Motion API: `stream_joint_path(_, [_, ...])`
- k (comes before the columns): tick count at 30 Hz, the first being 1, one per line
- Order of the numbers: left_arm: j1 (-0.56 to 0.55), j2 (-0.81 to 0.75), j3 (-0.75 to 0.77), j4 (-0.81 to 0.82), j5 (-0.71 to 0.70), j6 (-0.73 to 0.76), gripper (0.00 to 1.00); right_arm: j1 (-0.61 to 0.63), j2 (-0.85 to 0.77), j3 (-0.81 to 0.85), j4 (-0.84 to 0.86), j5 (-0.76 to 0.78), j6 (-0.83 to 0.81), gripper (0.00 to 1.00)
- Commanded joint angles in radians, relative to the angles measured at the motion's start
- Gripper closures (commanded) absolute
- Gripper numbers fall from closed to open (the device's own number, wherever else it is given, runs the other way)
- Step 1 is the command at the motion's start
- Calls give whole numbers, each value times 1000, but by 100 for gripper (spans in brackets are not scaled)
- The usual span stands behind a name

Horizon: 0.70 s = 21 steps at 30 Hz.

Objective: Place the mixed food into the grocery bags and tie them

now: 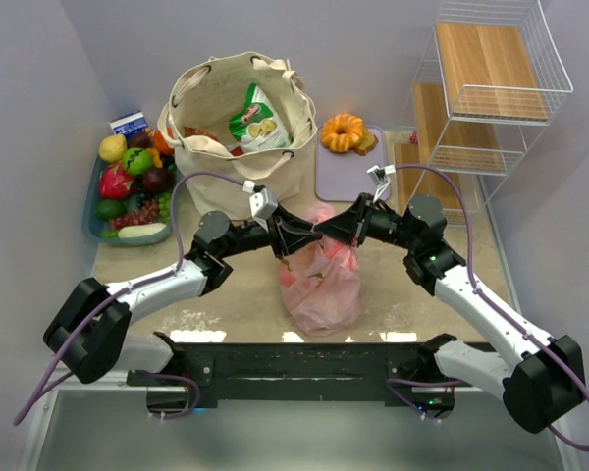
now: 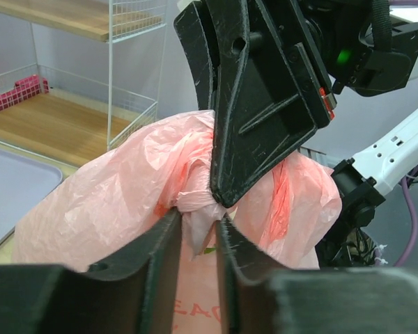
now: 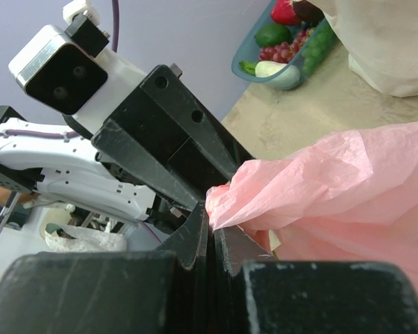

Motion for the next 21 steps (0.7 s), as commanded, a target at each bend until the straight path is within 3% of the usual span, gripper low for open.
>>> stream_joint_path(1, [5, 22, 39, 59, 22, 4, 83, -6, 0, 52, 14, -34, -35, 100])
stream_joint_path(4, [5, 23, 35, 59, 18, 4, 100, -5, 3, 55, -15, -30, -52, 100])
stream_joint_path(9, [5, 29, 19, 49, 9, -3, 100, -5, -5, 110, -173, -1, -156, 98])
stream_joint_path(11, [5, 31, 12, 37, 7, -6, 100, -5, -11, 141, -292, 29, -204, 91])
stream_joint_path(15, [5, 28, 10, 7, -11, -6, 100, -5, -20, 254, -528, 113, -362, 66])
stream_joint_path(21, [5, 28, 16, -10, -22, -4, 100, -5, -40, 323, -726, 194, -469, 47])
